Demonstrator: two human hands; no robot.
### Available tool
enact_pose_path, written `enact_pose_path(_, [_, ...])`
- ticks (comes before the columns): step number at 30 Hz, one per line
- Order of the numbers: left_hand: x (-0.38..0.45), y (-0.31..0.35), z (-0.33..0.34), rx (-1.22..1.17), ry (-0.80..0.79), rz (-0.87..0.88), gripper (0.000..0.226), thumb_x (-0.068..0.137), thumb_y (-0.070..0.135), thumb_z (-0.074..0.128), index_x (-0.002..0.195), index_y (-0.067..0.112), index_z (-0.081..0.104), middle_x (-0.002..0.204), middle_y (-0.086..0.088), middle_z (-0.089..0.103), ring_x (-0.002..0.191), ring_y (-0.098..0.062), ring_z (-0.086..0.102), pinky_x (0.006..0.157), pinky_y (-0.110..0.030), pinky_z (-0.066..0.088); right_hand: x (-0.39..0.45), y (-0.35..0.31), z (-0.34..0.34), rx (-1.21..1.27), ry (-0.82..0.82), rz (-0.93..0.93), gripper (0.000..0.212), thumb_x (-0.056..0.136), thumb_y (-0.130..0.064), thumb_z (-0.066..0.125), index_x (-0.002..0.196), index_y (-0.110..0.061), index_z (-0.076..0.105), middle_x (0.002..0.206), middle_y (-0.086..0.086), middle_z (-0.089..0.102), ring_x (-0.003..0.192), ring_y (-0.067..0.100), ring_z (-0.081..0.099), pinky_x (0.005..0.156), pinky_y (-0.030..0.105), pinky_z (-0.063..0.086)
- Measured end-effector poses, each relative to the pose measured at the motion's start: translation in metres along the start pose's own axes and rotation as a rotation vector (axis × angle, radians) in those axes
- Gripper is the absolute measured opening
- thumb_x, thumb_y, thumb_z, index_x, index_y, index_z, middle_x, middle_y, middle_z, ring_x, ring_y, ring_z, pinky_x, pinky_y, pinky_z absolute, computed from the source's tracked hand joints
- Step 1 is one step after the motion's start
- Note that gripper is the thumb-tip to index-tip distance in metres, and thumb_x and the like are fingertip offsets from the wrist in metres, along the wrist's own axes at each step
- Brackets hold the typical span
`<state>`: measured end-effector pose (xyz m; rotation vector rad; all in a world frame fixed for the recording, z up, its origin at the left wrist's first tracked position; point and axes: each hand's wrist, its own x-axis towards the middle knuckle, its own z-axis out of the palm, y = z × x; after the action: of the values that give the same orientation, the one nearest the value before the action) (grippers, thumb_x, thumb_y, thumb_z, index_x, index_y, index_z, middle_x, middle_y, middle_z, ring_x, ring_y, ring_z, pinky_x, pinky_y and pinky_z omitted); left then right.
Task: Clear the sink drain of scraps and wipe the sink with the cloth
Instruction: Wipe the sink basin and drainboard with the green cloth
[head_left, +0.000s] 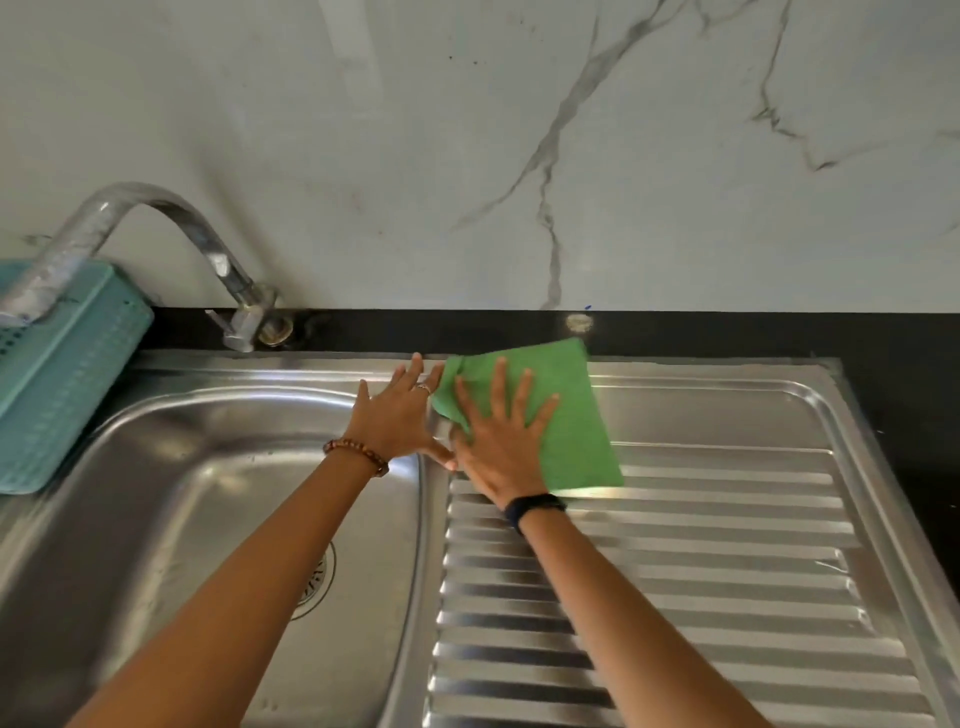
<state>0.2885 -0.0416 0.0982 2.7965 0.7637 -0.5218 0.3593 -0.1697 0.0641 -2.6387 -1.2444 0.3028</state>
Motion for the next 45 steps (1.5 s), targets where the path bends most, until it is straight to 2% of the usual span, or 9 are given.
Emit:
enact_pose_path(6, [-0.001,-0.001,-0.004,0.011,-0.039,-0.017,0.124,0.057,0.069,0.068,0.145,0.027,-0.008,0.157,-0.003,-0.011,0.145,-0.025,-0.001,0.109,-0.064,0.003,-0.014,0.031,-0.004,-0.026,-0.014,-0.233,0.049,0.097,-0.037,0.028,0.145,-0.035,0.019,0.158,-0.006,0.0,0.146,0.024,-0.001,0.109,0.061,-0.011])
enact_pose_path(12, [0.001,-0.006,0.003,0.012,-0.003,0.015,0.123,0.058,0.071,0.064,0.145,0.027,-0.01,0.156,-0.006,-0.012,0.144,-0.03,0.001,0.109,-0.064,0.001,-0.051,0.146,-0.032,-0.074,0.063,0.111,0.051,0.098,-0.036,0.022,0.145,-0.036,0.004,0.155,-0.007,-0.009,0.146,0.021,-0.001,0.113,0.059,-0.003])
enact_pose_path(16, [0.002,-0.009,0.006,0.018,0.045,0.04,0.122,0.055,0.074,0.063,0.146,0.027,-0.004,0.157,-0.006,-0.006,0.144,-0.029,0.008,0.111,-0.06,0.002,-0.042,0.101,-0.021,-0.055,0.093,0.279,0.051,0.098,-0.039,0.017,0.146,-0.035,0.003,0.158,0.005,-0.007,0.145,0.029,-0.005,0.109,0.063,-0.007])
enact_pose_path(20, [0.003,-0.013,-0.006,0.06,0.039,0.119,0.117,0.059,0.071,0.064,0.147,0.025,0.003,0.157,-0.005,0.003,0.143,-0.023,0.015,0.113,-0.056,0.005,-0.007,0.01,0.004,-0.065,0.023,0.038,0.052,0.097,-0.046,0.023,0.146,-0.036,0.008,0.157,0.008,-0.011,0.143,0.035,-0.01,0.105,0.066,-0.013])
enact_pose_path(24, [-0.005,-0.051,-0.033,-0.229,-0.042,0.212,0.102,0.072,0.041,0.072,0.147,0.024,0.004,0.155,-0.005,0.019,0.139,-0.024,0.028,0.115,-0.054,0.014,0.003,-0.042,0.018,-0.121,-0.032,-0.206,0.049,0.098,-0.043,0.024,0.145,-0.035,0.017,0.158,0.005,-0.004,0.144,0.033,-0.007,0.101,0.064,-0.019])
enact_pose_path(27, [-0.016,-0.061,-0.028,-0.361,0.085,0.196,0.105,0.073,0.036,0.073,0.146,0.021,-0.002,0.157,-0.007,0.004,0.143,-0.027,0.013,0.117,-0.051,0.009,-0.01,-0.025,0.016,-0.146,-0.07,-0.373,0.046,0.098,-0.041,0.026,0.143,-0.04,0.018,0.158,-0.002,0.005,0.146,0.026,0.002,0.108,0.061,-0.013])
enact_pose_path(35, [0.002,0.037,0.015,-0.266,-0.108,0.309,0.123,0.065,0.067,0.063,0.143,0.018,-0.018,0.153,-0.009,-0.024,0.14,-0.029,-0.022,0.111,-0.049,-0.012,-0.053,0.142,-0.041,-0.036,-0.035,0.184,0.046,0.099,-0.041,0.017,0.143,-0.045,0.006,0.158,-0.008,-0.006,0.145,0.02,-0.007,0.113,0.057,-0.009])
enact_pose_path(39, [0.004,0.045,0.039,-0.2,-0.178,0.297,0.127,0.064,0.072,0.06,0.139,0.019,-0.028,0.147,-0.008,-0.038,0.134,-0.028,-0.034,0.105,-0.045,-0.023,-0.063,0.152,-0.049,0.068,0.021,0.453,0.048,0.099,-0.042,0.017,0.145,-0.041,0.005,0.158,-0.004,-0.008,0.145,0.022,-0.008,0.113,0.059,-0.01])
enact_pose_path(45, [0.009,0.047,0.046,-0.201,-0.167,0.248,0.139,0.047,0.084,0.058,0.135,0.026,-0.033,0.137,0.004,-0.047,0.13,-0.019,-0.04,0.097,-0.041,-0.03,-0.031,0.063,-0.017,-0.038,-0.013,0.231,0.05,0.098,-0.044,0.014,0.145,-0.041,-0.003,0.157,0.003,-0.015,0.143,0.033,-0.014,0.108,0.063,-0.013])
